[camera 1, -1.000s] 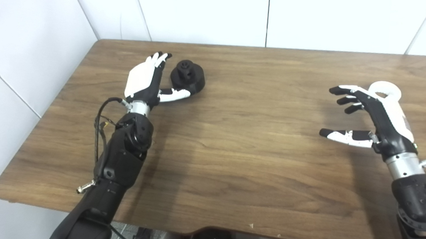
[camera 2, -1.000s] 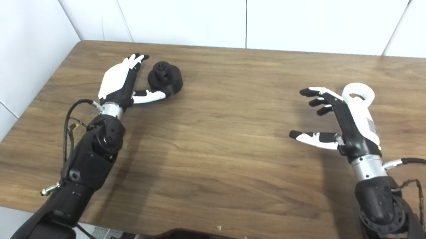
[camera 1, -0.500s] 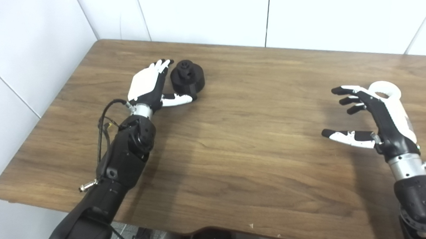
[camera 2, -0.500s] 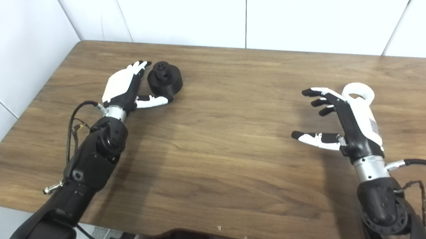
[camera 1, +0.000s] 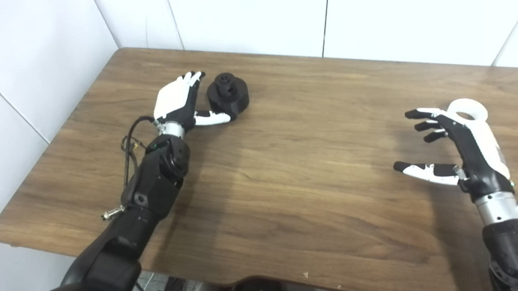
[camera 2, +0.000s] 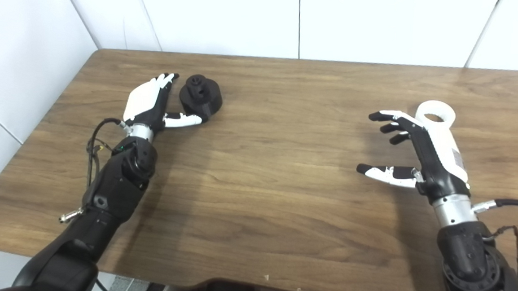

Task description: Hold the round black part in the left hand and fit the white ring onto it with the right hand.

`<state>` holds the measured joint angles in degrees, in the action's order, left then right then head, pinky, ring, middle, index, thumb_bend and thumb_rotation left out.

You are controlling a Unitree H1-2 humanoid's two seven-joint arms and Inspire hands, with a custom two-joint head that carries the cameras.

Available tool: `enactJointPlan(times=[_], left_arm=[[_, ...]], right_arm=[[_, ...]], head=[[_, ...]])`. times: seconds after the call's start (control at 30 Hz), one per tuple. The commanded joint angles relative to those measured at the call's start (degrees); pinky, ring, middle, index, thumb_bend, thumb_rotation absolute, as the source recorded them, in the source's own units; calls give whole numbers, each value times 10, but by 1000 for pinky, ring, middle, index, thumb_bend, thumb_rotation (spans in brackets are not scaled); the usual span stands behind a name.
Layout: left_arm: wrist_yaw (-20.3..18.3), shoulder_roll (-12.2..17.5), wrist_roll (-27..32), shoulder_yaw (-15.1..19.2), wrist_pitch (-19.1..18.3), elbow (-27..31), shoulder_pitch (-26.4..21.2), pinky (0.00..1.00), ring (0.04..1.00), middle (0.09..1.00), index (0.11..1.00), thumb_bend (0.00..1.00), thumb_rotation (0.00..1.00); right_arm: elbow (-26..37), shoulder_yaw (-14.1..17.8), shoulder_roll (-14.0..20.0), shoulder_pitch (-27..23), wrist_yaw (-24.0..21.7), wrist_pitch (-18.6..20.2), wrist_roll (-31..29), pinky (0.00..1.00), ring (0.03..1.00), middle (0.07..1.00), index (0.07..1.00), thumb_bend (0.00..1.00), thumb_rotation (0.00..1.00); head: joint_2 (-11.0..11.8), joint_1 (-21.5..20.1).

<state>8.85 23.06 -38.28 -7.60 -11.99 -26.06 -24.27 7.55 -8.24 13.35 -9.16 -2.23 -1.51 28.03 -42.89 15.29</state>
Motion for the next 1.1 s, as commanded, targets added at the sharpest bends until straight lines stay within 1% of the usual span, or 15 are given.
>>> enactJointPlan(times=[0.0,0.17,0.33,0.37,0.4,0.53,0.73,0.9,1.07], left_arm=[[26,10,-2,0,13,-10,-38,1000,1000,1000,923,1000,484],[36,4,12,4,24,-22,-46,1000,1000,1000,904,991,462],[33,0,34,6,41,-23,-47,1000,1000,1000,861,984,448],[32,0,38,5,44,-21,-47,1000,1000,1000,832,978,434],[30,-1,40,4,46,-20,-46,1000,1000,1000,830,977,433],[27,-2,52,4,56,-16,-43,1000,1000,1000,757,950,401],[27,-5,64,6,66,-10,-39,1000,1000,1000,686,918,346],[30,-7,72,7,69,-8,-37,1000,1000,1000,660,902,313],[30,-8,72,6,68,-8,-36,1000,1000,1000,651,887,304]], right_arm=[[20,7,7,-13,2,-15,-5,590,703,771,718,756,96],[29,8,9,-9,-4,-5,-3,601,713,777,715,751,102],[33,11,9,-6,-5,-4,2,612,729,778,710,752,109],[33,11,9,-6,-5,-4,2,609,730,778,707,756,111],[34,12,8,-5,-5,-3,1,609,730,777,707,756,111],[38,13,6,-4,-7,3,2,613,732,780,707,755,105],[37,14,6,-4,-6,0,5,605,729,778,707,755,113],[39,14,6,-3,-7,2,5,604,729,779,707,751,122],[38,16,7,-4,-6,1,6,600,724,776,707,754,128]], head=[[-1,0],[-3,-2],[-5,-4],[-5,-4],[-6,-4],[-7,-5],[-10,-5],[-10,-5],[-12,-7]])
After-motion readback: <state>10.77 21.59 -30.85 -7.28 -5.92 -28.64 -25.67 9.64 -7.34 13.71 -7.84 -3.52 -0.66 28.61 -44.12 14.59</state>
